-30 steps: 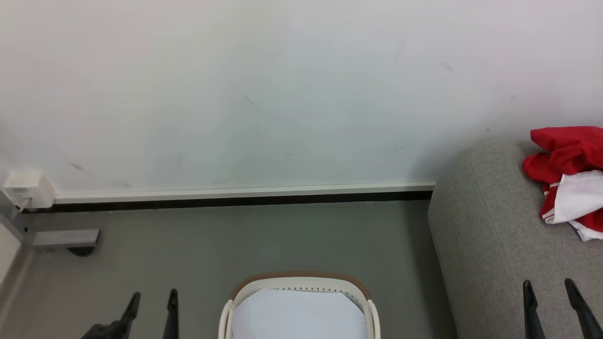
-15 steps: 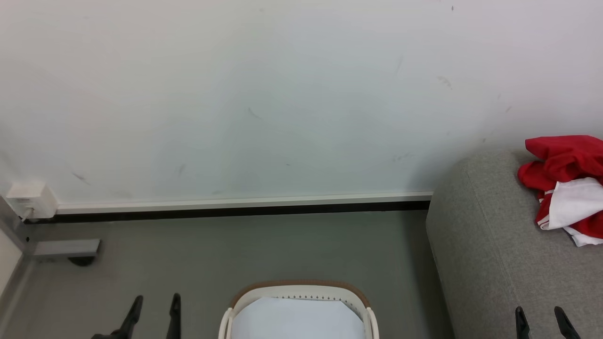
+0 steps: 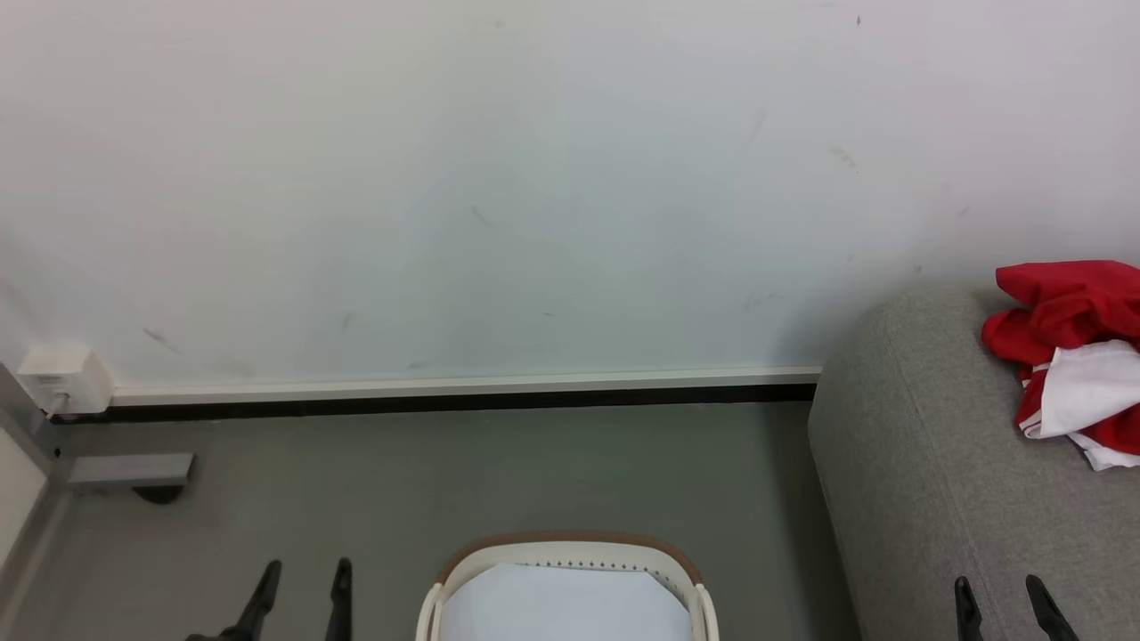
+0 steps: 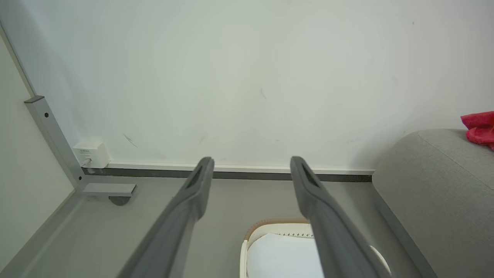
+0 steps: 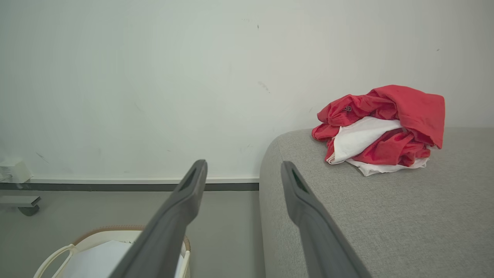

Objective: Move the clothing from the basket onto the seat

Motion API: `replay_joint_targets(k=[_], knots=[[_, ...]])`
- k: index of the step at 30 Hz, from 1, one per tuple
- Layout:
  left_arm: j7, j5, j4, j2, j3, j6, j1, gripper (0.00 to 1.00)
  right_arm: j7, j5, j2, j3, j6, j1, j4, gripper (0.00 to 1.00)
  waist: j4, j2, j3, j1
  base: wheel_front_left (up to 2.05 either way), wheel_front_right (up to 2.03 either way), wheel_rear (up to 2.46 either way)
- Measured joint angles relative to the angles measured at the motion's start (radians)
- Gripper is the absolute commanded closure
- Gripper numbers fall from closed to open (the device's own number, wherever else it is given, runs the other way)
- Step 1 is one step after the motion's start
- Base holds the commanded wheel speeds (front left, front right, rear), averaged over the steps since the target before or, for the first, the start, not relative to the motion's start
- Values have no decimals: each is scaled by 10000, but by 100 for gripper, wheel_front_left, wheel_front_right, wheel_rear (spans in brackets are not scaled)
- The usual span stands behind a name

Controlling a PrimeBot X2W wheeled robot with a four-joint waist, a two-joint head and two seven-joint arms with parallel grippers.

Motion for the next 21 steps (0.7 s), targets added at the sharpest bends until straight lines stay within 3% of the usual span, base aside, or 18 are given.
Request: replay_joint_targets(k=[2, 3, 8, 21], knots=[[0, 33, 25, -61, 23, -109, 1, 0, 0, 4, 0, 6, 0, -23, 12, 0, 17, 0, -3, 0, 0, 0, 0], [0, 71, 58, -75, 35, -144, 5, 100, 2, 21, 0, 10, 0, -25, 25, 100, 25, 0, -7, 0, 0, 0, 0], [79, -44, 439, -274, -42, -148, 124, 100, 81, 142, 84, 12, 0, 119, 395, 100, 28, 0, -3, -1, 0, 0, 0], [706, -2253, 518, -487, 372, -456, -60, 100, 704, 2556, 109, -46, 0, -148, 489, 100, 44, 0, 69, 0, 0, 0, 0]])
